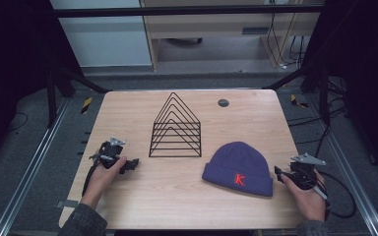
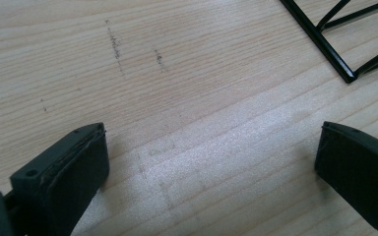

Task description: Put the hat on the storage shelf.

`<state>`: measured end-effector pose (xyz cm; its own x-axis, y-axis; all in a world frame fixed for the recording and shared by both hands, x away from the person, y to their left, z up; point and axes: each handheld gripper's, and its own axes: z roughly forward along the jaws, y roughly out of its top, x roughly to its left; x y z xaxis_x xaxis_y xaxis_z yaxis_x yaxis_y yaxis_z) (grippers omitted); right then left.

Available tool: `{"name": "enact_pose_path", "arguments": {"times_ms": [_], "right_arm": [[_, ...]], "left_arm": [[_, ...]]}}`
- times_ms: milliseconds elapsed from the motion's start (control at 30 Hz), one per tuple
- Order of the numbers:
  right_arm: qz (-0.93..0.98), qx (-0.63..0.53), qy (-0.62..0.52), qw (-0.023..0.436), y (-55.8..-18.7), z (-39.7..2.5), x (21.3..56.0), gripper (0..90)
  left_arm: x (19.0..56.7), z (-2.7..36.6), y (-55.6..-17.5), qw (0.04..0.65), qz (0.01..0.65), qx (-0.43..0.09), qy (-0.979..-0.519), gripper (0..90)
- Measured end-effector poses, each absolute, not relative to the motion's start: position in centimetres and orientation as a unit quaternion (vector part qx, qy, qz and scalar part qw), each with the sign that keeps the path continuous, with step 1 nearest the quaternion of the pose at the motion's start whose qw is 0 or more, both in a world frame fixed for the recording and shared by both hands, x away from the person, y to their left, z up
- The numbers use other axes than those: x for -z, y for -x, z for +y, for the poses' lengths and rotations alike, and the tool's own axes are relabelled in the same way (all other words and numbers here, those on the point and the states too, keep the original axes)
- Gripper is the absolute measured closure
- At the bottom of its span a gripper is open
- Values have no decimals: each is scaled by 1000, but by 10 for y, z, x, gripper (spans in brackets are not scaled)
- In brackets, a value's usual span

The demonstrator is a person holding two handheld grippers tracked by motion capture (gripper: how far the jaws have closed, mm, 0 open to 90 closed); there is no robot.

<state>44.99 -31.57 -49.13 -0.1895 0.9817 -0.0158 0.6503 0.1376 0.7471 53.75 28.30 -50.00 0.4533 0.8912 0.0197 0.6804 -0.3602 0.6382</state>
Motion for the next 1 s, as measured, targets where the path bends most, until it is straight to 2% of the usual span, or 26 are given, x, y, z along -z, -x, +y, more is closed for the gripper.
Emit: {"name": "enact_pose_path", "arguments": {"times_ms": [200, 533, 600, 867, 1000], "right_arm": [[728, -305, -556, 259, -463, -297, 476, 294], [786, -280, -512, 203, -506, -264, 449, 228], [793, -272, -509, 194, -514, -260, 445, 252], [820, -251, -487, 166, -542, -246, 436, 470], [826, -245, -481, 160, -548, -242, 436, 488]], "left_arm": [[500, 283, -537, 285, 488, -184, -804, 0], [500, 283, -536, 286, 488, -183, -804, 0], [500, 283, -536, 286, 488, -183, -804, 0], [500, 283, -536, 286, 487, -183, -805, 0], [500, 283, -536, 286, 487, -183, -805, 0]]}}
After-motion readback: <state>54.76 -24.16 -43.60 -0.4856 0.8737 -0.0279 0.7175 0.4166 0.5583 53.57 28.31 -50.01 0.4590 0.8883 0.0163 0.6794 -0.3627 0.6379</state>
